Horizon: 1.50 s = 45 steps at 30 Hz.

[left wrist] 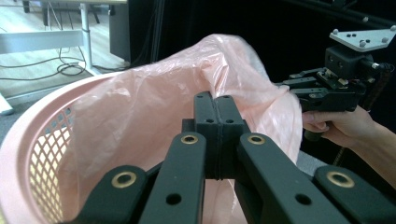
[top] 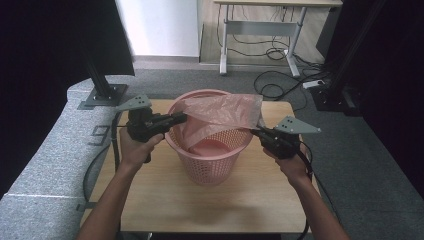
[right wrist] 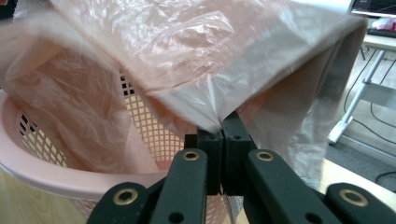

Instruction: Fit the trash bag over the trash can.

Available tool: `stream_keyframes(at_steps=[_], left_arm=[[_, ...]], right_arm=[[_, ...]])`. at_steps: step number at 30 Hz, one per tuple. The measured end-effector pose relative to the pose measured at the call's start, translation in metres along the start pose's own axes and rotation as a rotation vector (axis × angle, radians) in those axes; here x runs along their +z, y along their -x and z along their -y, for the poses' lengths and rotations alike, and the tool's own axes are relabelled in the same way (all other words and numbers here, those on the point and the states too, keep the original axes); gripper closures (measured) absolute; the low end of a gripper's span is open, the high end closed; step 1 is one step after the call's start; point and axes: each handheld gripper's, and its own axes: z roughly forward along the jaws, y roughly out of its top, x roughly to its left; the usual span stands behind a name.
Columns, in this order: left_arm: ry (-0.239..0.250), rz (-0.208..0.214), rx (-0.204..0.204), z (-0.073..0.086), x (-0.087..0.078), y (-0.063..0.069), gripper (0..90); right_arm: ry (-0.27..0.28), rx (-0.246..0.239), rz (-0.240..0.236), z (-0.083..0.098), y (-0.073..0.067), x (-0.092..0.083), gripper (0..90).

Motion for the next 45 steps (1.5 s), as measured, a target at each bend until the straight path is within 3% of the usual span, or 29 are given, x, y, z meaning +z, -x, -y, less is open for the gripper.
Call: stream_keyframes(at_steps=[8, 14, 16, 21, 28, 34, 42, 44, 45], left_arm=[[0.041, -0.014, -0.007, 0.001, -0.017, -0.006, 90.0], [0.046, -0.037, -0.020, 0.003, -0.030, -0.014, 90.0], [0.045, -0.042, -0.028, 0.005, -0.032, -0.017, 90.0], [0.045, -0.045, -0.067, 0.011, -0.037, -0.028, 90.0], [0.046, -0.053, -0.116, 0.016, -0.040, -0.039, 90.0], [0.037, -0.066, -0.128, 0.020, -0.040, -0.044, 90.0], [0.027, -0.082, -0.144, 0.029, -0.041, -0.048, 90.0], [0.025, -0.085, -0.151, 0.033, -0.042, -0.050, 90.0], [0.025, -0.083, -0.152, 0.034, -0.042, -0.051, 90.0]], right_arm=[[0.020, -0.007, 0.052, -0.005, 0.011, -0.017, 89.2], [0.020, -0.008, 0.087, -0.015, 0.032, -0.024, 89.2], [0.024, 0.002, 0.074, -0.015, 0.041, -0.025, 89.2], [0.001, 0.033, 0.081, -0.009, 0.058, -0.019, 89.1], [-0.041, 0.081, 0.086, 0.008, 0.070, -0.010, 89.1], [-0.068, 0.113, 0.077, 0.027, 0.074, -0.004, 89.1], [-0.070, 0.158, 0.084, 0.037, 0.080, 0.009, 88.9], [-0.069, 0.164, 0.084, 0.040, 0.080, 0.011, 84.4], [-0.067, 0.168, 0.101, 0.040, 0.079, 0.011, 75.7]])
